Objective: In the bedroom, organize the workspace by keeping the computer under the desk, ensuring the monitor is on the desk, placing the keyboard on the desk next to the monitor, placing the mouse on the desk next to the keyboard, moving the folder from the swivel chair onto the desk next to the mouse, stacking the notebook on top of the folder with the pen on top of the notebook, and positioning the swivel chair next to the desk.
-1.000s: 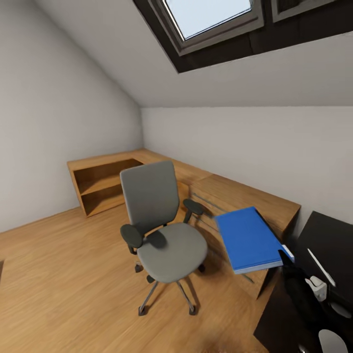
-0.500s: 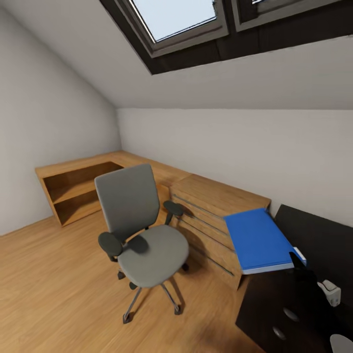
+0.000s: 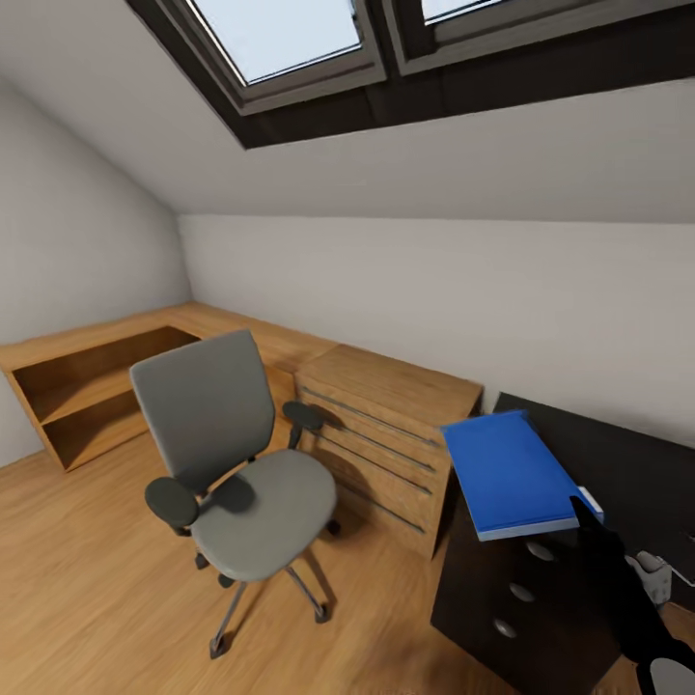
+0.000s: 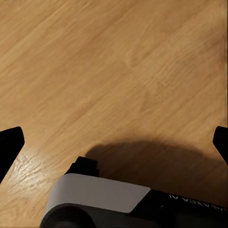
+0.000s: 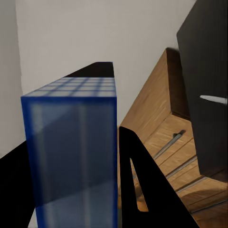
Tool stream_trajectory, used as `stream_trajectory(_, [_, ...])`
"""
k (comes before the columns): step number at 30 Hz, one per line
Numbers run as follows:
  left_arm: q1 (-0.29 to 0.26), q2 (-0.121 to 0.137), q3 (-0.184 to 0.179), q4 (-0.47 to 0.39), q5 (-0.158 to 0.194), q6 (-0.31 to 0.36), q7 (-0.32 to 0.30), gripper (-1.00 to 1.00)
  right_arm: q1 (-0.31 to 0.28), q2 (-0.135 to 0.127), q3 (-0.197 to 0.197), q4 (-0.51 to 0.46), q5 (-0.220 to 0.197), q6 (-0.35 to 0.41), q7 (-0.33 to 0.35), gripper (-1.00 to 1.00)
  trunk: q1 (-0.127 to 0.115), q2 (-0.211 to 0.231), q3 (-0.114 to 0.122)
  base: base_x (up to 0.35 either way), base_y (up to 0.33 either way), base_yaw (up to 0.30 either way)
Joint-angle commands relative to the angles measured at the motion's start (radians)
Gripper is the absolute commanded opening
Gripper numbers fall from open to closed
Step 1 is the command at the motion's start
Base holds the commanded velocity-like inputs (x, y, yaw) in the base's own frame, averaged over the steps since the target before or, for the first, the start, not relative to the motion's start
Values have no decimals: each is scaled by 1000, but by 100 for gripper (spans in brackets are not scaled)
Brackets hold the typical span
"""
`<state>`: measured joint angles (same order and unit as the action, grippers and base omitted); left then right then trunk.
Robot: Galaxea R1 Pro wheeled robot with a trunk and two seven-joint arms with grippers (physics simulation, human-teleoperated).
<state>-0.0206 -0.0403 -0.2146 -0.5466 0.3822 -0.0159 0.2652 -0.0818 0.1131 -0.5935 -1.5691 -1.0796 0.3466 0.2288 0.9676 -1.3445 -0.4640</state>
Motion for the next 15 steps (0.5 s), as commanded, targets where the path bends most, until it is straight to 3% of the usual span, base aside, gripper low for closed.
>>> stream_trajectory(1, [-1,1,-8,-1,10,-2,5,100,-1,1,-3,0,-8,9,3,-100,-4,7,2,0,0,-280])
stream_trajectory(15, [-1,3,-8,0,11,0,0,100,-1,1,-3,0,-8,9,3,-100,-58,105,40,0,0,-280])
